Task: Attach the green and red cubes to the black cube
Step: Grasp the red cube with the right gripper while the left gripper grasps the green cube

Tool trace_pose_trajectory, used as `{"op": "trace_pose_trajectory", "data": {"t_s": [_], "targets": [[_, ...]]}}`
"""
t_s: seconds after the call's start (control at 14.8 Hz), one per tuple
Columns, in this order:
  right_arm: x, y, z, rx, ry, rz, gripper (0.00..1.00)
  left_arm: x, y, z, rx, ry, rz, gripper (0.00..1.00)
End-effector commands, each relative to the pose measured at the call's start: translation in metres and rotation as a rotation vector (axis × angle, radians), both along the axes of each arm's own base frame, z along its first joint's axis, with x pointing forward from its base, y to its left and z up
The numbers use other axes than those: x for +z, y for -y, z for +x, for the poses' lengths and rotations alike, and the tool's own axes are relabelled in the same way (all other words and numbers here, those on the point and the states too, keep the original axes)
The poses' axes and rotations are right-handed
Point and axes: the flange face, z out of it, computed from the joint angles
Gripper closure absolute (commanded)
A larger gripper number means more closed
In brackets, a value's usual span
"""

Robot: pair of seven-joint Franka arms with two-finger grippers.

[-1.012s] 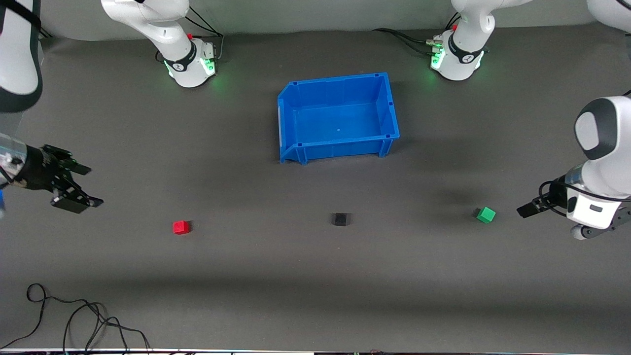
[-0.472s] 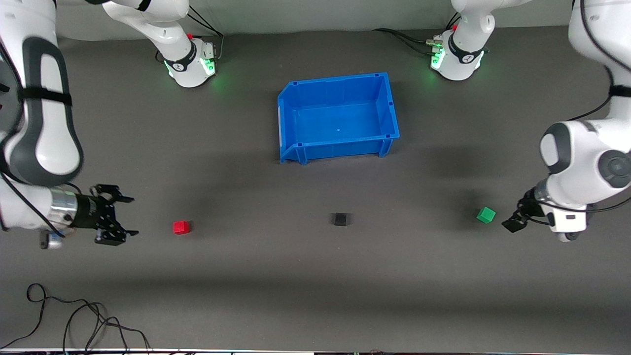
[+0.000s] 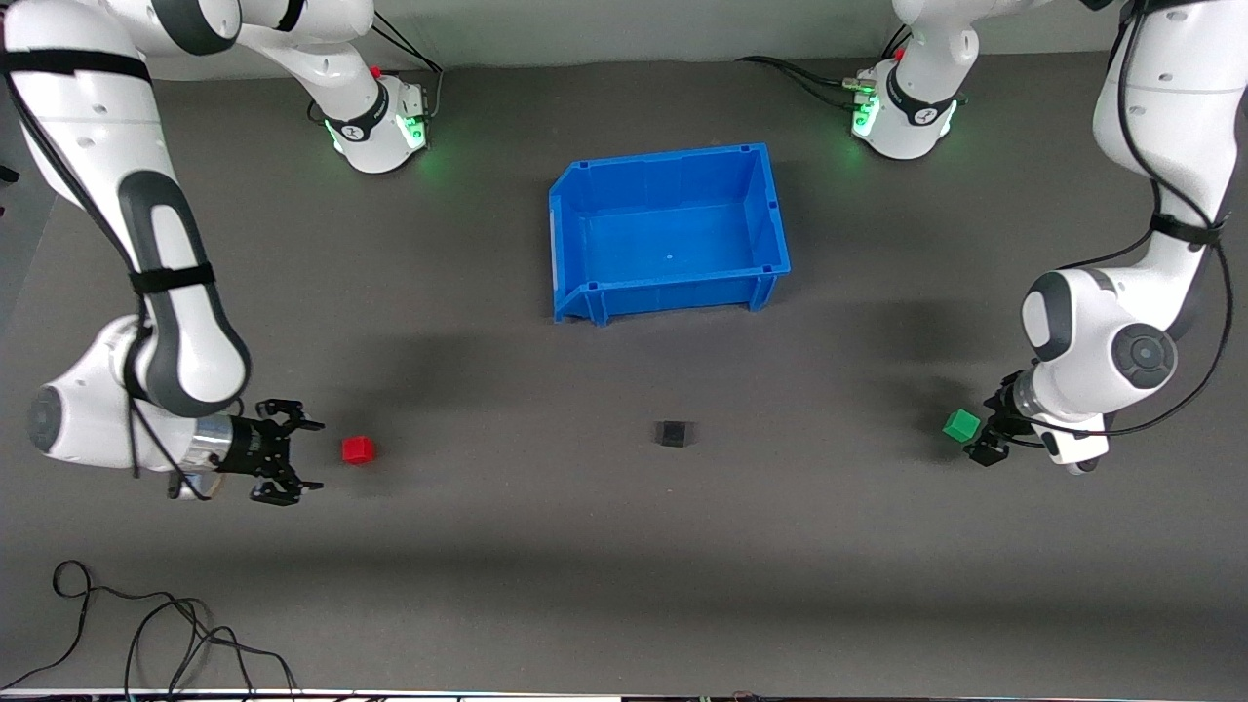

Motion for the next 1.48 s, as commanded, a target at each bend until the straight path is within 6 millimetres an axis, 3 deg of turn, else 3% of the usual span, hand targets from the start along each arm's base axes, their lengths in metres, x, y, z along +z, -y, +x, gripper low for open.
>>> {"op": "trace_pose_trajectory", "data": {"t_s": [0.0,0.27,0.34,0.54,0.67,0.81,1.08,1.28,1.42], "targets": [[-0.023,-0.003,0.001,-0.028,0.01,0.01,0.0,-0.008,0.0,-0.004,0.024,0.005,0.006,0.12],[-0.054,-0.013,-0.001,-0.003,0.019,0.05,0.0,-0.009,0.001,-0.005,0.018,-0.01,0.007,0.45],[-0.054,-0.013,-0.001,0.0,0.019,0.049,0.0,-0.009,0.001,-0.005,-0.001,-0.013,0.011,0.62],[-0.054,-0.014,-0.001,-0.001,0.017,0.051,0.0,-0.008,0.0,-0.004,-0.036,-0.03,0.014,0.77],[-0.053,-0.012,-0.001,0.001,0.017,0.05,0.16,-0.004,0.0,-0.003,-0.033,-0.024,0.015,0.91],[-0.049,-0.012,-0.001,0.012,0.022,0.053,0.33,0.01,0.006,0.007,-0.022,-0.017,0.016,0.97],[-0.044,-0.006,-0.002,0.019,0.007,0.066,0.57,0.048,0.032,0.032,0.06,-0.104,0.024,1.0],[-0.038,-0.007,0.002,0.022,0.019,0.066,0.62,0.06,0.077,0.044,0.144,-0.085,0.026,1.0],[-0.017,-0.018,0.01,0.029,0.044,0.071,0.64,0.06,0.103,0.051,0.162,-0.078,0.016,1.0]]}}
